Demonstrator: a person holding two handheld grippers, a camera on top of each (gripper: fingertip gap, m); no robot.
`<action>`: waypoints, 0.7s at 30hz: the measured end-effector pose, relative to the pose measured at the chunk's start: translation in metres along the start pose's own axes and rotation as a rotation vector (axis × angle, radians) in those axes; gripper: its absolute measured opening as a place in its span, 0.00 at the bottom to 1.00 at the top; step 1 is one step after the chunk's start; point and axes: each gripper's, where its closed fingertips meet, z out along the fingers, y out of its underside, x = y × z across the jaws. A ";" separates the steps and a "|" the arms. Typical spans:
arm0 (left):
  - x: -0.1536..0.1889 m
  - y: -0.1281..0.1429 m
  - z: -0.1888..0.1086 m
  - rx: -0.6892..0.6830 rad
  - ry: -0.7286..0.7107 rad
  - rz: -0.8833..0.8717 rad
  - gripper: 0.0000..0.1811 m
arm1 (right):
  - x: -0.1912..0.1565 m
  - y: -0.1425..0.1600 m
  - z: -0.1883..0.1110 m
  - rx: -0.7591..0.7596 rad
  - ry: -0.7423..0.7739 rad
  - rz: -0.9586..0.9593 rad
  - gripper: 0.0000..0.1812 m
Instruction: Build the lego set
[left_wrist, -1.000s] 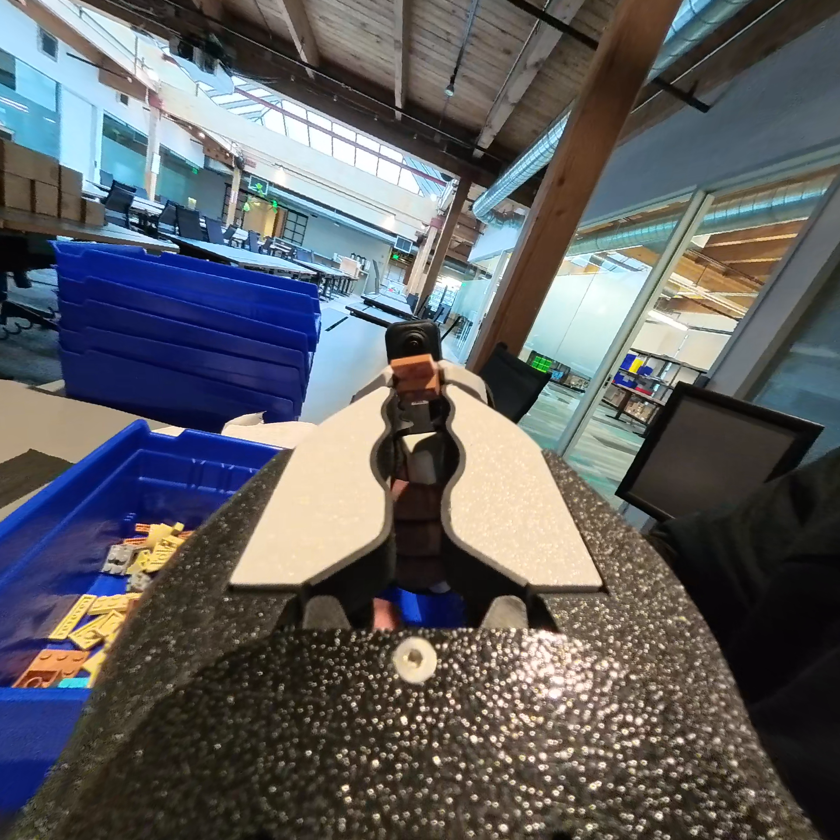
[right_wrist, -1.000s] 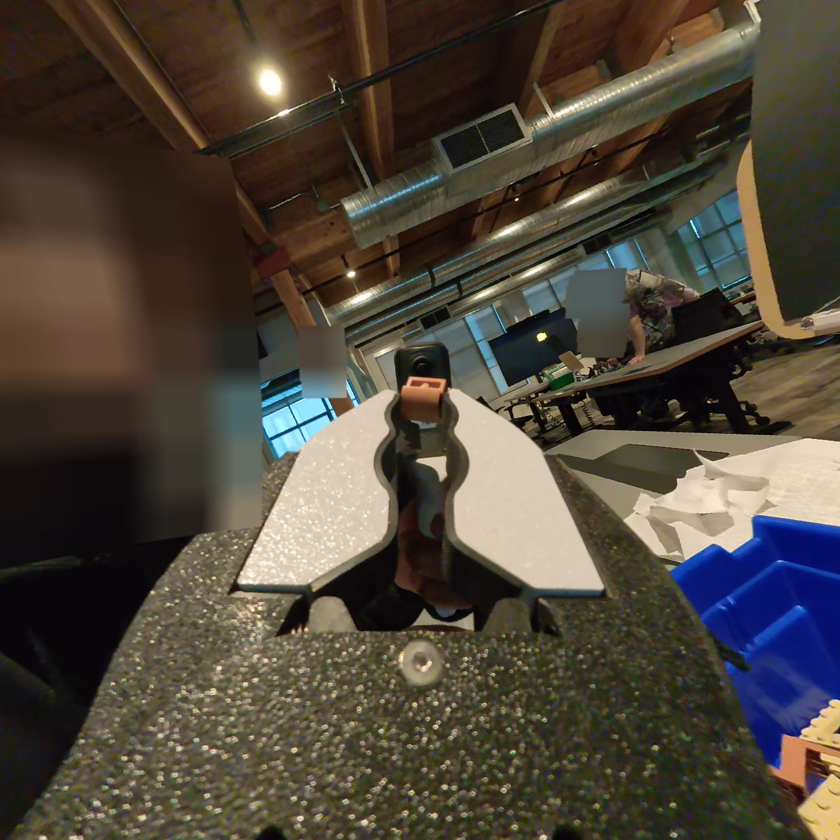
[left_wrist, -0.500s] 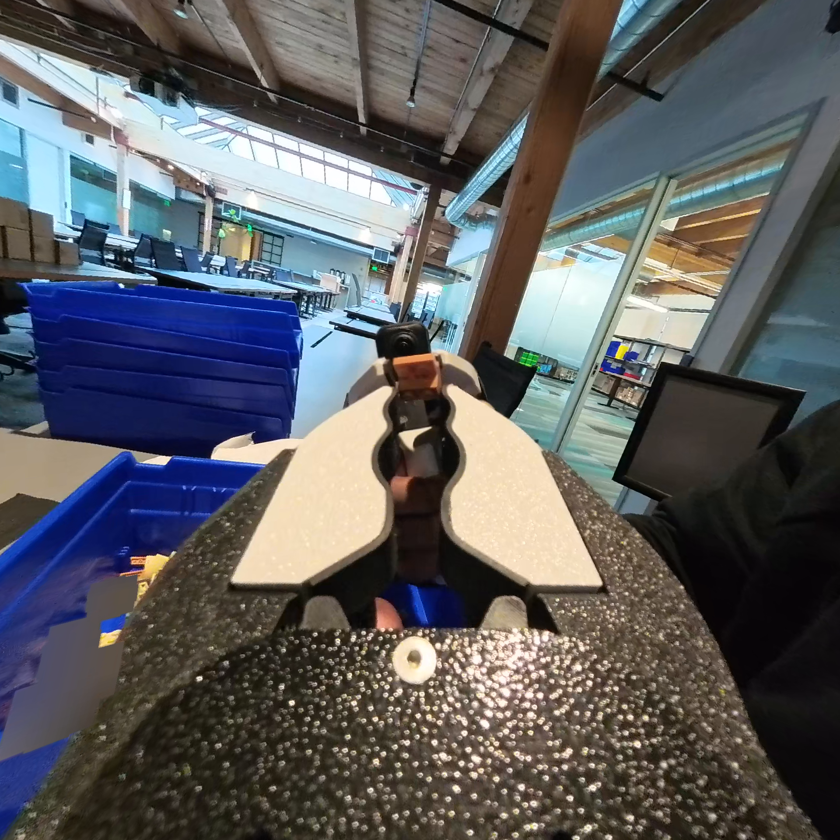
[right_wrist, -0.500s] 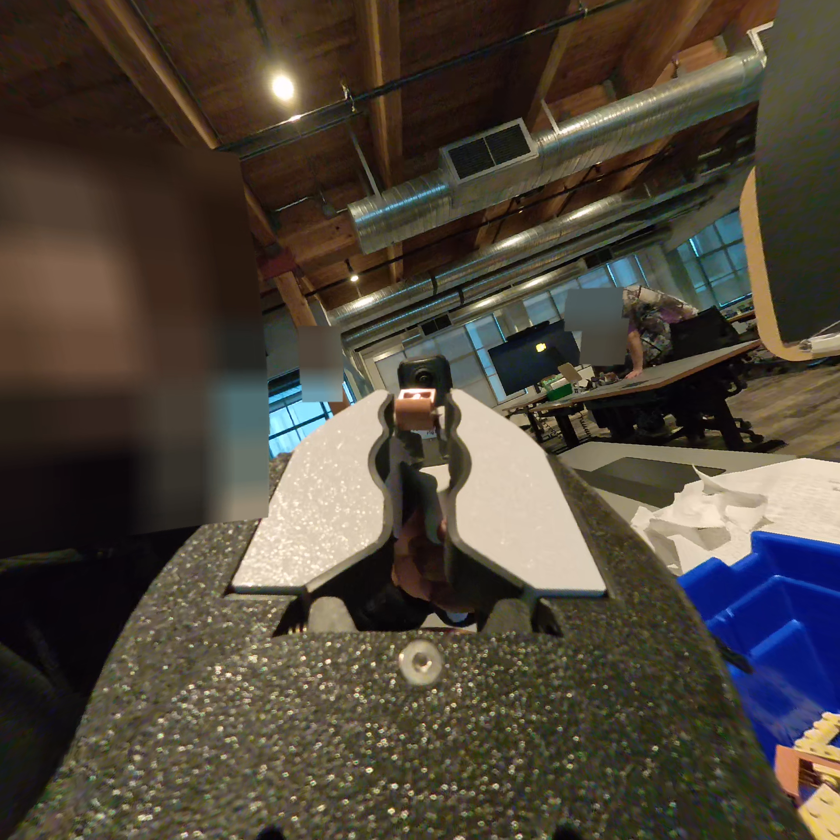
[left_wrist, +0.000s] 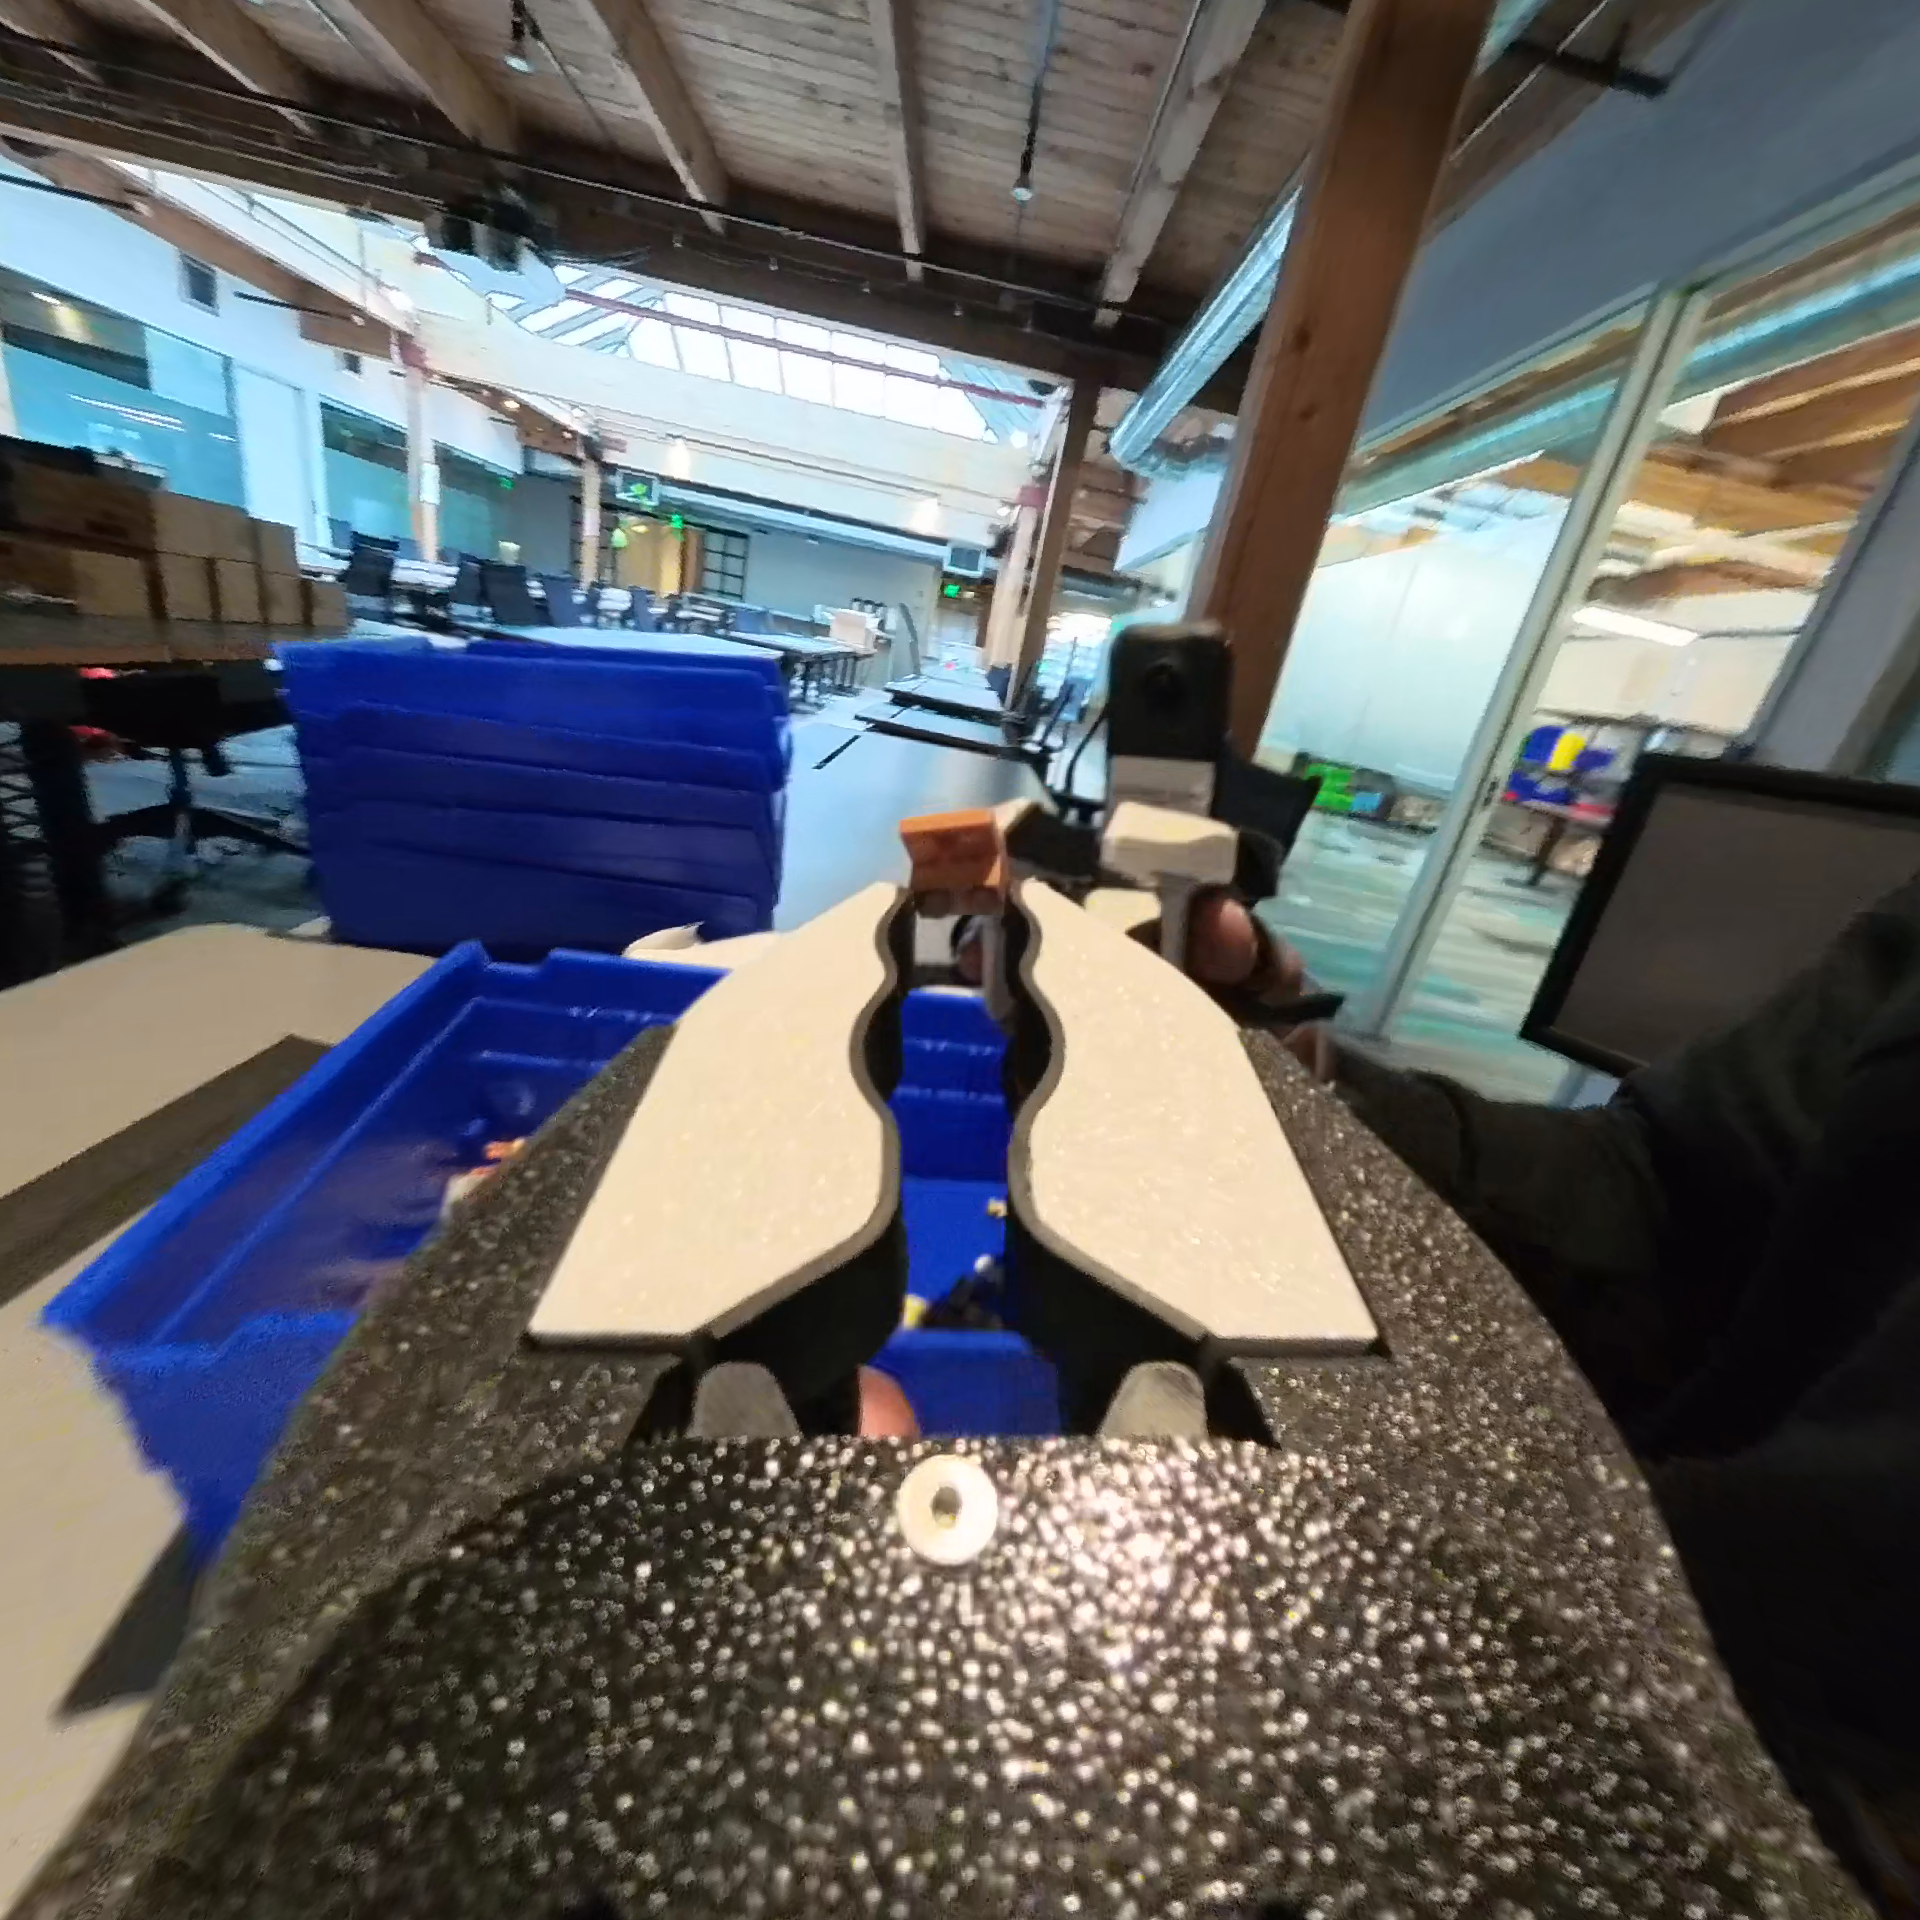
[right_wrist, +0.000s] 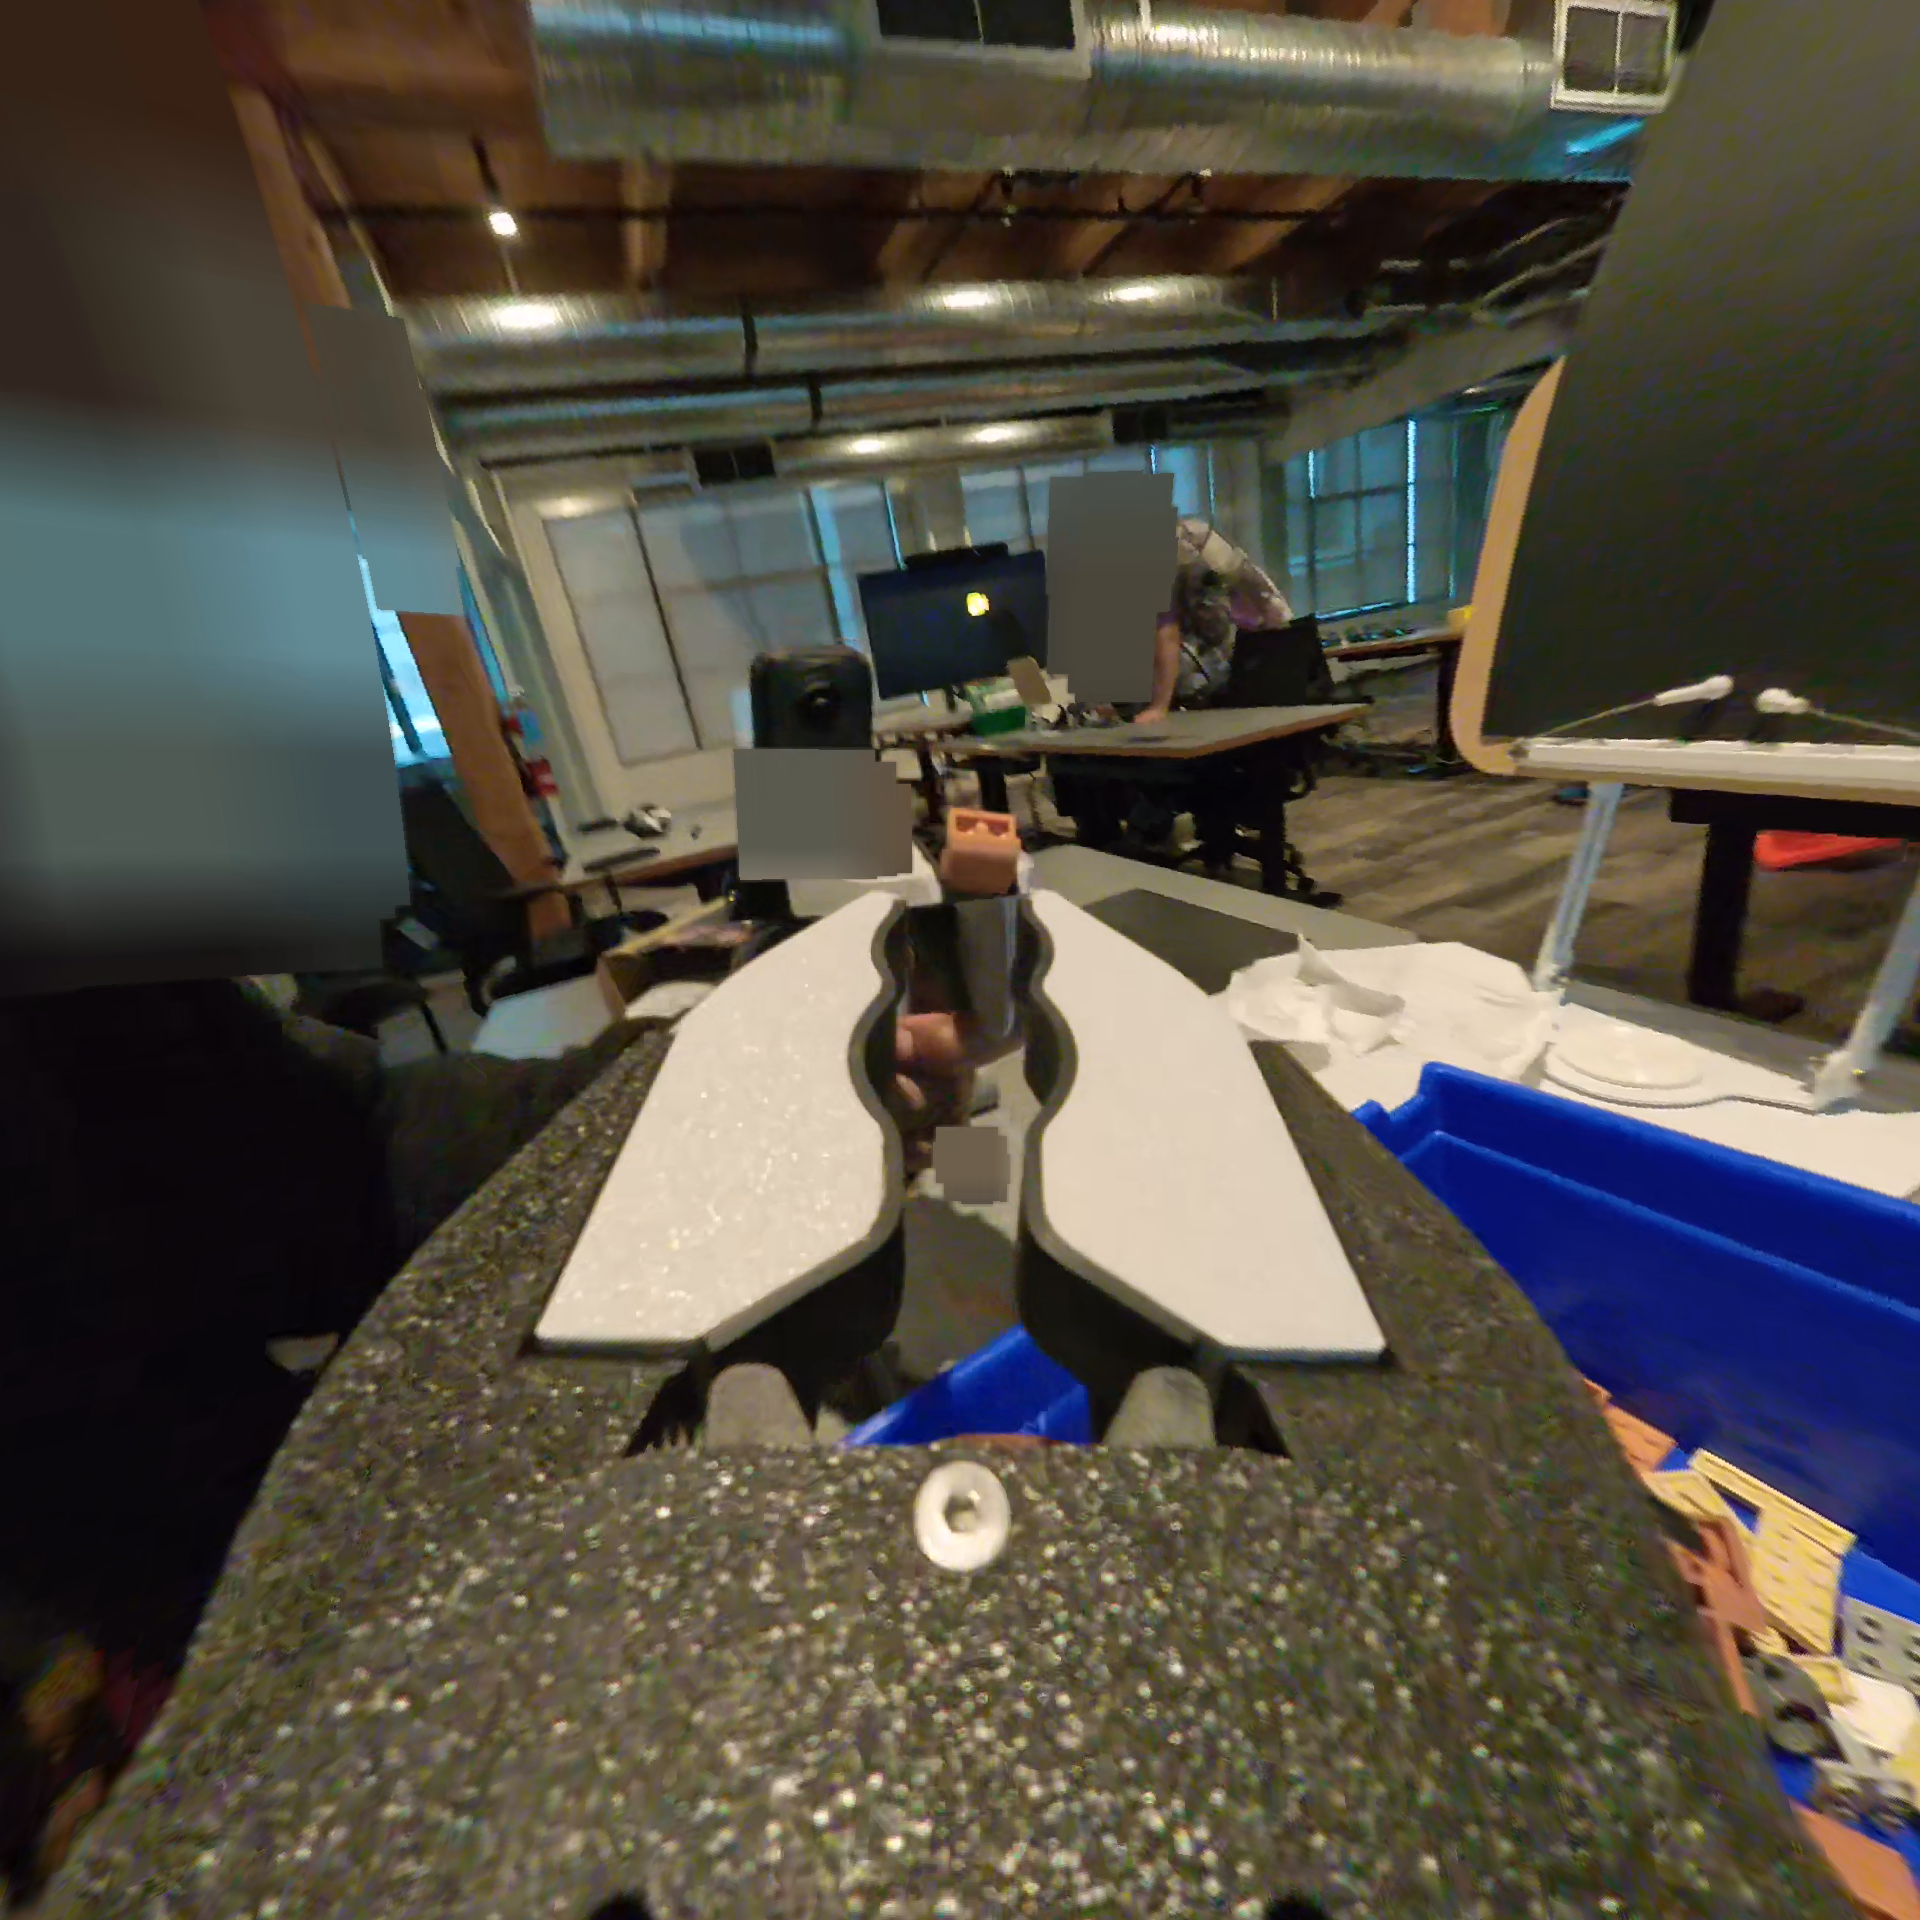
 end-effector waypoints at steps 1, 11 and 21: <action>0.001 0.005 -0.006 -0.016 -0.022 0.028 0.09 | -0.004 0.002 0.001 -0.016 0.003 -0.028 0.10; 0.025 0.058 -0.096 -0.185 -0.254 0.280 0.09 | -0.078 0.026 0.024 -0.096 -0.119 -0.168 0.10; 0.050 0.118 -0.145 -0.515 -0.219 0.363 0.09 | -0.111 0.080 0.040 -0.196 -0.088 -0.242 0.09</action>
